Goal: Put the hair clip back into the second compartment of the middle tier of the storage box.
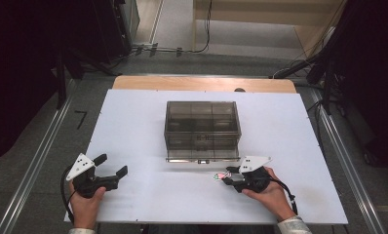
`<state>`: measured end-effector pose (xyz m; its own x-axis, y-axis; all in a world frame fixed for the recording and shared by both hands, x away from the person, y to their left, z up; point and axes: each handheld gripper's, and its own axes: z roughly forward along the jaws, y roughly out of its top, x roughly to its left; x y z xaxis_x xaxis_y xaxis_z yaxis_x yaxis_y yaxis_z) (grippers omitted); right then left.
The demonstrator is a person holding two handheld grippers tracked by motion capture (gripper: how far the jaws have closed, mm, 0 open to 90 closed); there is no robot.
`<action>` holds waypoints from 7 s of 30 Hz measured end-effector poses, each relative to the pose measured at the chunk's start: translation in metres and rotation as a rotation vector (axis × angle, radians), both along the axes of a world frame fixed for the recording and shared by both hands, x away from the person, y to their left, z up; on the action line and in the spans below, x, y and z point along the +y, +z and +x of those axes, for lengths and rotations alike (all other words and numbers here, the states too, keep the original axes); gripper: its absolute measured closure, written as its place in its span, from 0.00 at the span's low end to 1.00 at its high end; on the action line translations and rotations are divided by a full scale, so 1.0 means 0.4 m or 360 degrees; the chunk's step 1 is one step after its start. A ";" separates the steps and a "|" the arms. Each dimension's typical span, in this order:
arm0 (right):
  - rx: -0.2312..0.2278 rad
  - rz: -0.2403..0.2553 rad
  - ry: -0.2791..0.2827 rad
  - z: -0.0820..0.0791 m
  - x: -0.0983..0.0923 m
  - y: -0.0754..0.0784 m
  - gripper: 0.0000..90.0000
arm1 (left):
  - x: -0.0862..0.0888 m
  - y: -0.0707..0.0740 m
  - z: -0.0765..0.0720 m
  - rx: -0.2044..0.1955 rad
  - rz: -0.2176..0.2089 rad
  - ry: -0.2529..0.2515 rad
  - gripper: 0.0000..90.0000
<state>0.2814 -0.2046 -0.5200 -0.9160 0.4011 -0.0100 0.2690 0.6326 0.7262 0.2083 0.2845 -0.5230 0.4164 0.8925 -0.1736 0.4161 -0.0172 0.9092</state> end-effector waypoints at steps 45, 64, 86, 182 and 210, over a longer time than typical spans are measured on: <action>0.0007 0.0049 0.0047 -0.017 -0.012 0.005 0.78 | 0.000 0.000 0.000 0.0000 -0.0002 -0.0002 0.04; -0.0013 0.0127 0.0048 -0.020 -0.017 0.019 0.78 | 0.001 0.000 0.000 0.0001 -0.0001 -0.0005 0.04; -0.0048 0.0254 0.0074 -0.027 -0.008 0.057 0.78 | 0.001 0.000 0.001 0.0004 -0.0002 -0.0005 0.04; -0.0025 0.0114 -0.0089 0.120 0.158 0.103 0.78 | 0.001 0.000 0.002 0.0005 -0.0007 -0.0010 0.04; -0.0092 0.0229 -0.0065 0.103 0.129 0.128 0.74 | 0.001 0.000 0.001 0.0006 -0.0004 -0.0009 0.04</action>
<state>0.3226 -0.1529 -0.4689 -0.8985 0.4389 -0.0021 0.2473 0.5102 0.8237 0.2089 0.2850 -0.5230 0.4210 0.8896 -0.1773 0.4195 -0.0177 0.9076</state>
